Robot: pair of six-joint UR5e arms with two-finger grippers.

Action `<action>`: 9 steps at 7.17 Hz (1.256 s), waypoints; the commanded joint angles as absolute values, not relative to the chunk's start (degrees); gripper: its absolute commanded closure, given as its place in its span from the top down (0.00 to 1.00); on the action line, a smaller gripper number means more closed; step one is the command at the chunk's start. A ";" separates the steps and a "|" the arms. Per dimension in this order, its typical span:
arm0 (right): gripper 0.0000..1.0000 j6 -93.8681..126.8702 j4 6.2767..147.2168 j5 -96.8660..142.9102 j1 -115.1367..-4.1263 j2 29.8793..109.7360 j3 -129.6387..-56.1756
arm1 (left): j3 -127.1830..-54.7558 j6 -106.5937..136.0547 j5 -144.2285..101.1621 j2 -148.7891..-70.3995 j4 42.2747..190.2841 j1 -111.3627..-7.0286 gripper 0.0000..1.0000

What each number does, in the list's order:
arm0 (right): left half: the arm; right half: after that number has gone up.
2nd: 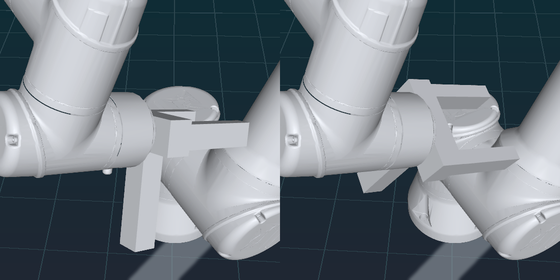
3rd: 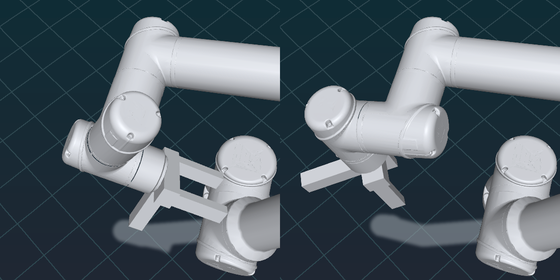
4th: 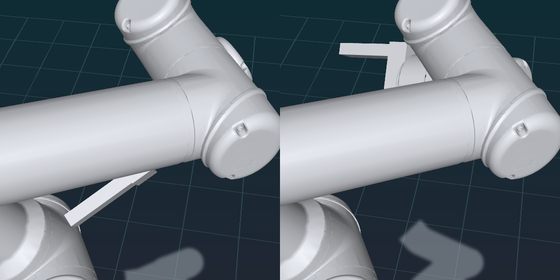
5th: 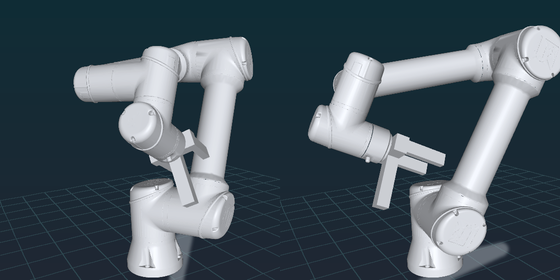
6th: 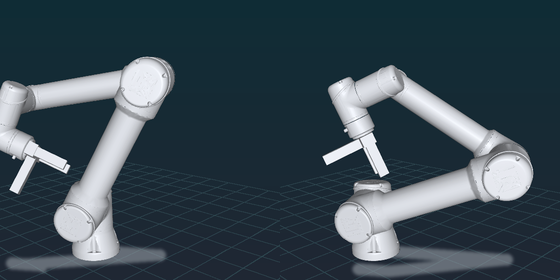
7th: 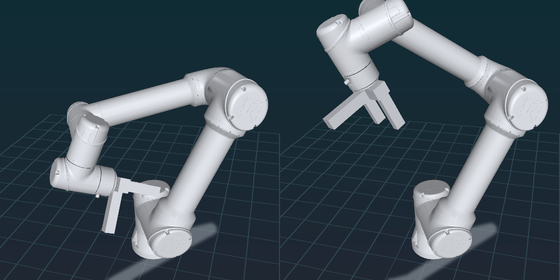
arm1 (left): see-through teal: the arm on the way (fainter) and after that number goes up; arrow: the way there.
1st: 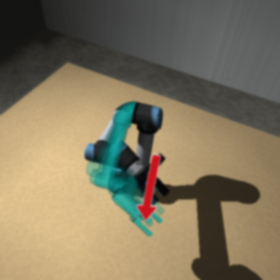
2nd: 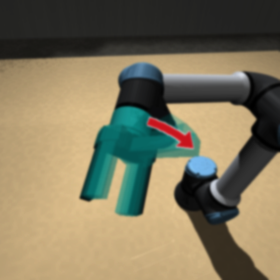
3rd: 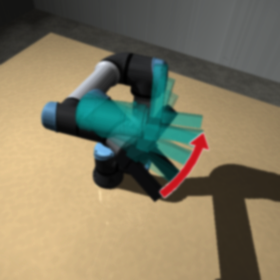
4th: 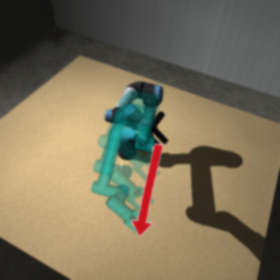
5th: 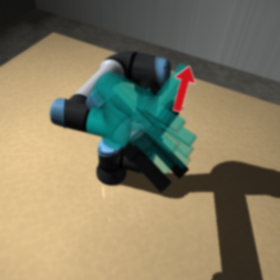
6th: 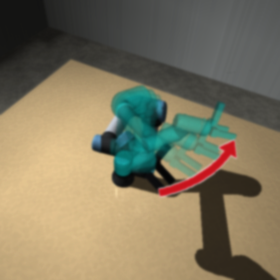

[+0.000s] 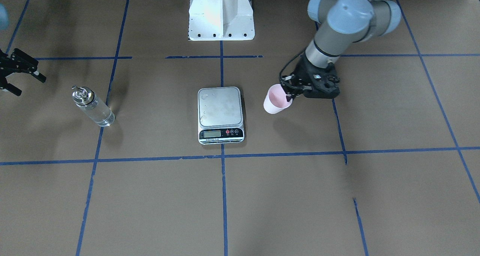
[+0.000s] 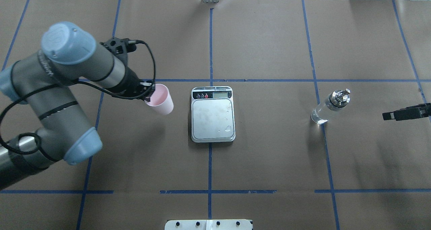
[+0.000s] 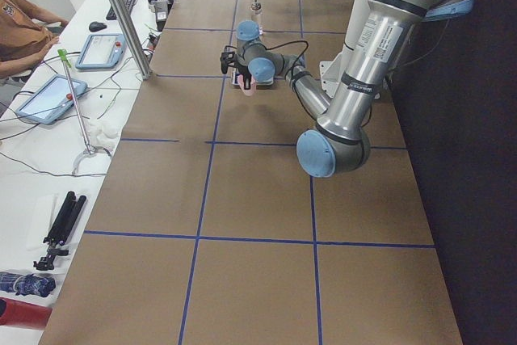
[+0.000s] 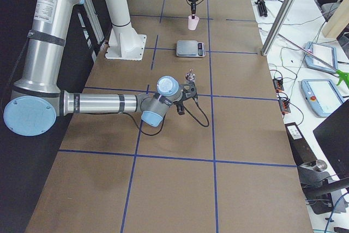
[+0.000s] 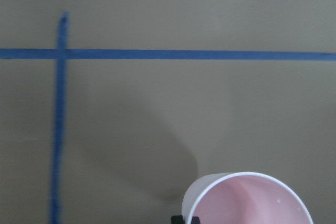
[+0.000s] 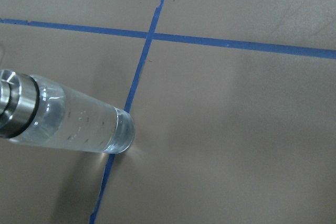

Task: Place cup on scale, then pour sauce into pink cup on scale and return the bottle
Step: 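Carry the pink cup with the left gripper onto the scale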

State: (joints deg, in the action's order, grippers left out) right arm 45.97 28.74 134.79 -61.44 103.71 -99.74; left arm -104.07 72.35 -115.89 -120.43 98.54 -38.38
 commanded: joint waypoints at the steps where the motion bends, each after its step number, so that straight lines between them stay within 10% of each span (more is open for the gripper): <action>1: 1.00 45.97 28.74 134.65 -61.44 103.80 -99.76 | -99.01 77.25 -107.69 -129.61 95.10 -31.66 0.00; 7: 1.00 46.05 28.74 134.65 -61.44 103.80 -100.02 | -94.14 77.26 -105.64 -134.90 94.48 -29.09 0.00; 9: 1.00 46.05 28.74 134.74 -61.43 103.80 -100.02 | -92.20 77.08 -105.30 -135.53 94.75 -29.09 0.38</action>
